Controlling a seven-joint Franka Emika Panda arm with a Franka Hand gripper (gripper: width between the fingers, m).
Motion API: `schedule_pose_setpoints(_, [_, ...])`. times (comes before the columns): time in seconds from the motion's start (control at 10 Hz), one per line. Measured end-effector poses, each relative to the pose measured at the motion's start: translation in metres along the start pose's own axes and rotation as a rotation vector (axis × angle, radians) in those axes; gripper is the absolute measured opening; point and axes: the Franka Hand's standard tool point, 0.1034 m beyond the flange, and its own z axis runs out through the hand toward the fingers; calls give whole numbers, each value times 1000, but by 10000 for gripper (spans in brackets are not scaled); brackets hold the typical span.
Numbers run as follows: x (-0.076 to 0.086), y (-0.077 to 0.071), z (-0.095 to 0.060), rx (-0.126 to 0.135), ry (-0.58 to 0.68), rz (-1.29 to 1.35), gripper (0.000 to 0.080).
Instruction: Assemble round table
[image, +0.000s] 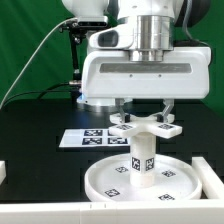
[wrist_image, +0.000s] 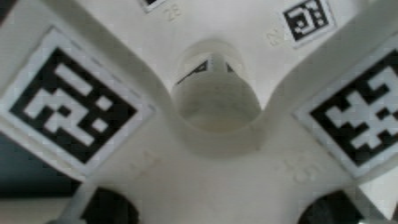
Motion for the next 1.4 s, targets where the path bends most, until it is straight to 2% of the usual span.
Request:
schedule_pose_setpoints(0.3, [0, 3, 0, 42, -13, 321, 442])
schedule_pose_setpoints(0.5, [0, 4, -1, 41, -15, 353, 442])
schedule_pose_setpoints(0.6, [1, 2, -2, 40, -23, 315, 442])
schedule_pose_setpoints(0.7, [5, -2, -9, 41, -33, 279, 590])
schedule_pose_setpoints(0.8, [10, -2, -14, 48, -28, 155, 590])
schedule_pose_setpoints(0.9, [13, 1, -19, 54, -18, 10, 638])
schedule_pose_setpoints(1.1, [16, 2, -25, 53, -1, -218, 647])
schedule_pose_setpoints(1.4, [14, -3, -22, 23, 18, -501, 649])
